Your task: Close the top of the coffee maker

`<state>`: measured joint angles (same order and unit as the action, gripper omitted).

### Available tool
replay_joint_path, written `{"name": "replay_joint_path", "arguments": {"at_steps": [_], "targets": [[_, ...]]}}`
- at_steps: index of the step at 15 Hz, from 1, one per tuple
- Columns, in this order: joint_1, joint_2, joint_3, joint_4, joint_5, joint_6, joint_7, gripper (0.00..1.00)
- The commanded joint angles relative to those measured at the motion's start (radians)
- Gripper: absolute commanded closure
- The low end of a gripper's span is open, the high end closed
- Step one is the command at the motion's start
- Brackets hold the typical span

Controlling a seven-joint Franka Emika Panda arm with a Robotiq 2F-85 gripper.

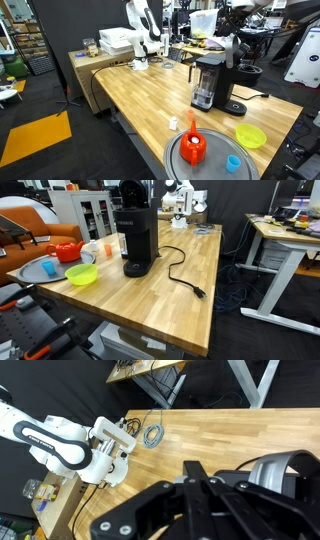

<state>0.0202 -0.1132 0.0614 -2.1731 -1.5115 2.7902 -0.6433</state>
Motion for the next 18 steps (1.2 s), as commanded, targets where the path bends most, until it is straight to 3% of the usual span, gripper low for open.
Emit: {"name": "replay_joint_path", "arguments": {"at_steps": [1, 9, 18], "targets": [[0.012, 0.000, -0.010, 0.001, 0.001, -0.004, -0.001, 0.99], [0.010, 0.009, -0.013, -0.001, 0.002, -0.007, -0.029, 1.00], [-0.005, 0.055, -0.018, 0.007, 0.044, -0.014, -0.216, 1.00]]}}
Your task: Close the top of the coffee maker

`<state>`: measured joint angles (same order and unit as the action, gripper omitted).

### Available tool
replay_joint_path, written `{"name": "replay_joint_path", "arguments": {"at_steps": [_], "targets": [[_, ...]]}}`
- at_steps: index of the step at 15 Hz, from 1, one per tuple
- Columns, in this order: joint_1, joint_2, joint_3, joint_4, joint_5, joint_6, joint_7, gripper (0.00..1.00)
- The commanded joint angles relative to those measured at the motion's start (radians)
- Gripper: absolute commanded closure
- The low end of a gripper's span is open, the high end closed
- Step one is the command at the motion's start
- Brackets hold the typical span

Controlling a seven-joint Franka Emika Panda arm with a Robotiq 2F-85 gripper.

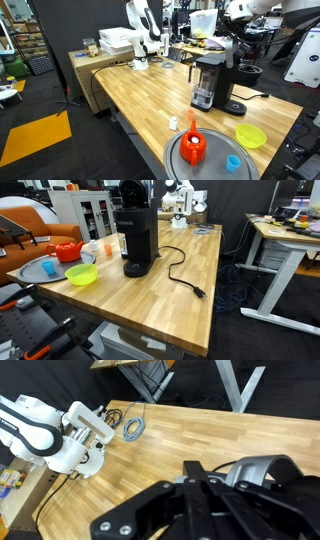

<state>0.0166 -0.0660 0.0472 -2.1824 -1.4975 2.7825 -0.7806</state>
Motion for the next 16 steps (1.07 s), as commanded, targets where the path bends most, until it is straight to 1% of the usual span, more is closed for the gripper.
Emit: {"name": "replay_joint_path", "arguments": {"at_steps": [1, 8, 16], "targets": [[-0.003, 0.007, -0.005, 0.019, 0.032, -0.007, -0.096, 1.00], [-0.004, -0.003, -0.025, 0.013, 0.065, 0.004, -0.189, 1.00], [0.006, -0.021, -0.026, -0.041, 0.218, 0.002, -0.298, 1.00]]}}
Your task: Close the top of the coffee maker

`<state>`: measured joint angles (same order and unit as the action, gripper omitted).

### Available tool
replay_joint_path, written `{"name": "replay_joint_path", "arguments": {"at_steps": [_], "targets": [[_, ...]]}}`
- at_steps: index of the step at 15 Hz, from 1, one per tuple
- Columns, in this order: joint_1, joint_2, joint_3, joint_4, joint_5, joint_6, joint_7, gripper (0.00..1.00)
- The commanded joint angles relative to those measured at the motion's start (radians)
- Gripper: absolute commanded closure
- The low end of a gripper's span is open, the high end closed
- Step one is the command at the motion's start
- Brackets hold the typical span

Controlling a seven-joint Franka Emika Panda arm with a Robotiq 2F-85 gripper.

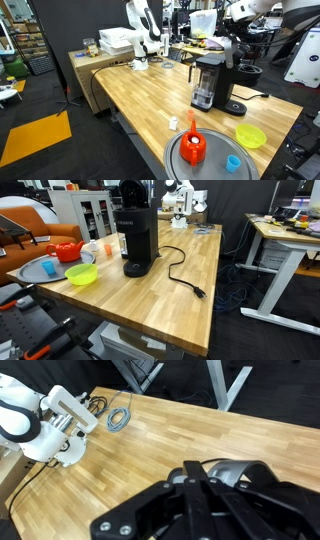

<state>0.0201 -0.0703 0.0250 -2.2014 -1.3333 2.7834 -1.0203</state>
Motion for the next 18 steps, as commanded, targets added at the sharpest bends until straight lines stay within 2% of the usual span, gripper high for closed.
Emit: {"name": "replay_joint_path", "arguments": {"at_steps": [1, 7, 12, 18], "targets": [[0.002, -0.020, -0.004, -0.025, 0.065, 0.001, -0.071, 1.00], [-0.003, -0.045, -0.012, -0.050, 0.095, 0.000, -0.128, 1.00], [-0.006, -0.151, -0.040, -0.167, 0.148, 0.009, -0.188, 1.00], [0.004, -0.294, -0.111, -0.319, 0.202, -0.004, -0.260, 1.00]]}}
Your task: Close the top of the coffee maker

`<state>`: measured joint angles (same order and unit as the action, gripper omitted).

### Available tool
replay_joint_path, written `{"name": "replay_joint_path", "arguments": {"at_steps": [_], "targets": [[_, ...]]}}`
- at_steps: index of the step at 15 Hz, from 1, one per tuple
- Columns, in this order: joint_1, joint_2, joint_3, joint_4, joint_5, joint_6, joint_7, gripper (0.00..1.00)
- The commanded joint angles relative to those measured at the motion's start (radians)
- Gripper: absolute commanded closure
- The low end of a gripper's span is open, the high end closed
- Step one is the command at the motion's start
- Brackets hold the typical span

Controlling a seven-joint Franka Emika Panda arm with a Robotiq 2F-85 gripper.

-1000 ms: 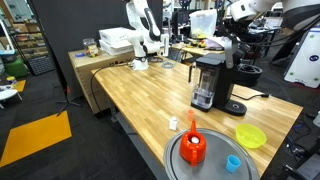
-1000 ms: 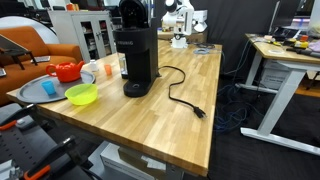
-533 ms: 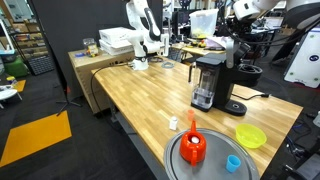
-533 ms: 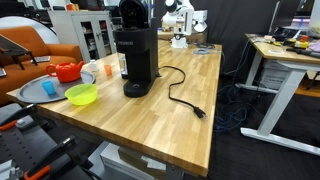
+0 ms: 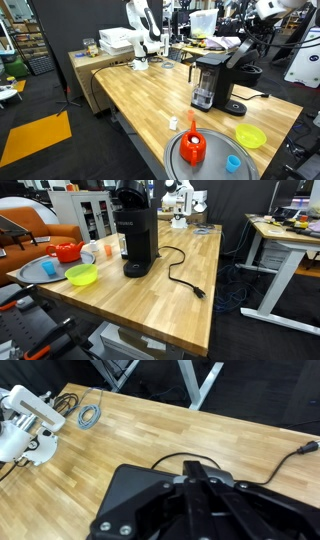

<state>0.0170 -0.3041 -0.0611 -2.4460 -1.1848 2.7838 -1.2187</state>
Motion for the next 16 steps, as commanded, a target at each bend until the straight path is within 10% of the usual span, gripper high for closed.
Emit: {"name": "replay_joint_path", "arguments": {"at_steps": [1, 16], "targets": [[0.010, -0.078, -0.035, -0.098, 0.065, -0.007, -0.071, 1.00], [0.016, -0.201, -0.071, -0.289, 0.237, -0.051, -0.139, 1.00]]}}
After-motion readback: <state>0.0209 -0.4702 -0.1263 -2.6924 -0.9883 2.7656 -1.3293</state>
